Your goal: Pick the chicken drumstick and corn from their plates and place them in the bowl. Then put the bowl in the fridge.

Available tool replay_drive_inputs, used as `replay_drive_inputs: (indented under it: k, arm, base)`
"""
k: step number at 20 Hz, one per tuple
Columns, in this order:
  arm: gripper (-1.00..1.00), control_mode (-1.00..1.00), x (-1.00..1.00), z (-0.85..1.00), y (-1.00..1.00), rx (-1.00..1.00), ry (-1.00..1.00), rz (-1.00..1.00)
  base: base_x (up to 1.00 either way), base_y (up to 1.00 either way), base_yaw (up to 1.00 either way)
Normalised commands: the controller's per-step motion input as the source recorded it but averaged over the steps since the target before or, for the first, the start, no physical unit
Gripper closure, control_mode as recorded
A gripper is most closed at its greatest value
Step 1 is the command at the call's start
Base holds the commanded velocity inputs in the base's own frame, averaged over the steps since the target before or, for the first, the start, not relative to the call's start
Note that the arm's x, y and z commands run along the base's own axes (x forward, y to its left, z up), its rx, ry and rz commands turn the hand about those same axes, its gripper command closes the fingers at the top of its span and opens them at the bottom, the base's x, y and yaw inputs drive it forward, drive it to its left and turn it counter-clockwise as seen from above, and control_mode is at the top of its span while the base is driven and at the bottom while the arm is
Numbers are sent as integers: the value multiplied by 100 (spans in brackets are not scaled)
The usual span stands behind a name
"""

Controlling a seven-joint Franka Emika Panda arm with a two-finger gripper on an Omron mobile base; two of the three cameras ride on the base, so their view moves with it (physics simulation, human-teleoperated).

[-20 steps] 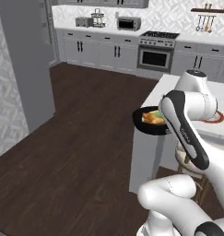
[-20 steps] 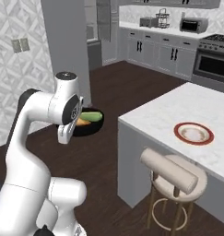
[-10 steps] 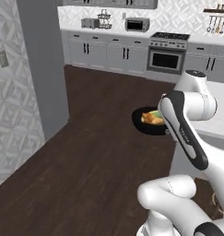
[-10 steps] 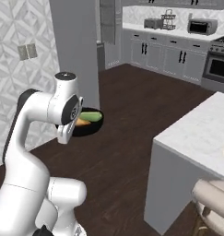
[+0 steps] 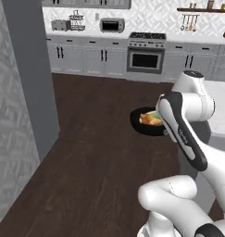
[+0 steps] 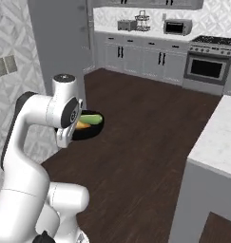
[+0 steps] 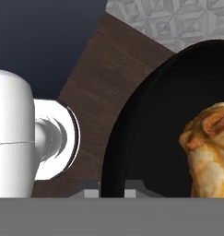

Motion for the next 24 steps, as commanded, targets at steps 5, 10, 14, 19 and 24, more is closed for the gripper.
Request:
replay_drive_inputs:
  k: [5, 10, 14, 19, 24]
  arm:
    - [100, 100, 0, 0, 0, 0, 0, 0]
    - [100, 100, 0, 0, 0, 0, 0, 0]
    - [100, 100, 0, 0, 0, 0, 0, 0]
    - [100, 100, 0, 0, 0, 0, 0, 0]
    - [100, 100, 0, 0, 0, 0, 0, 0]
  base:
    - [76, 88, -65]
    - [77, 81, -67]
    - [94, 79, -59]
    - [100, 68, -42]
    - [100, 71, -11]
